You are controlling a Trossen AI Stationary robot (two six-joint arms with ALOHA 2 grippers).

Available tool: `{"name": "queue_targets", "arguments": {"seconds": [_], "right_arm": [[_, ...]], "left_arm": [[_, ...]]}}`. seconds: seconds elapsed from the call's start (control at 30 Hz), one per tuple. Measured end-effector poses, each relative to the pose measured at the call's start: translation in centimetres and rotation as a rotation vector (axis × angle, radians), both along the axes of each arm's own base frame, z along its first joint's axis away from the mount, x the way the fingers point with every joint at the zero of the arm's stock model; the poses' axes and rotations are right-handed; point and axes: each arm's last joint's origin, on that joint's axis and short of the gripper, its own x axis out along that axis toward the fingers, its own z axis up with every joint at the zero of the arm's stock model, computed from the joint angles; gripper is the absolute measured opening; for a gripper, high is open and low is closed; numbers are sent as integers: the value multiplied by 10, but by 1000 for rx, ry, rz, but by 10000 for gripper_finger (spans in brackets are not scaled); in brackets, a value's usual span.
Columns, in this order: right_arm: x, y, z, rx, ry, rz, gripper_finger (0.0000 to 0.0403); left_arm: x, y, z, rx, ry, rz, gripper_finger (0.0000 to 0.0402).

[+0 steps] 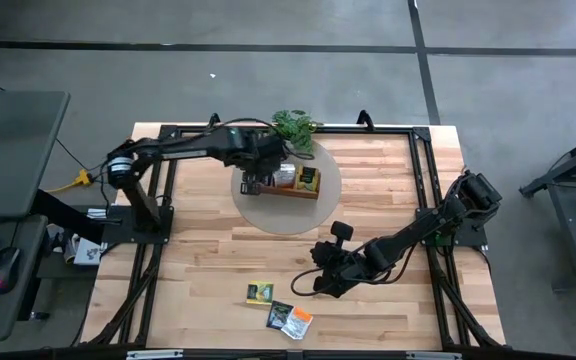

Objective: Pick & Place Tea
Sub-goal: Put the yellow tea bag into the right section of the wooden organizer

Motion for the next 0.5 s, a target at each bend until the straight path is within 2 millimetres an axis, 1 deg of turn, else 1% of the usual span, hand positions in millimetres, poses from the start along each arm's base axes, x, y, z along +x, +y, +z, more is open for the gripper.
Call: {"name": "queue_targets", "arguments": {"seconds": [0.07,0.17,0.23,0.3,0.4,0.5], "right_arm": [[0,0,0,6,2,2,0],[0,0,0,8,3,3,0],[0,0,0,11,4,5,0],[0,0,0,15,5,7,0],[0,1,0,19,8,11,0],[0,1,0,18,7,13,0]], "left_arm": [[-12,-6,11,-47,-57,6,174],[-24,-17,19,-80,-159,-2,174],[-37,-25,16,-112,-172,6,174],[-43,-36,12,-127,-235,6,174],[-62,-59,-4,-162,-253,11,174],[-70,-83,-21,-202,-321,8,174]]}}
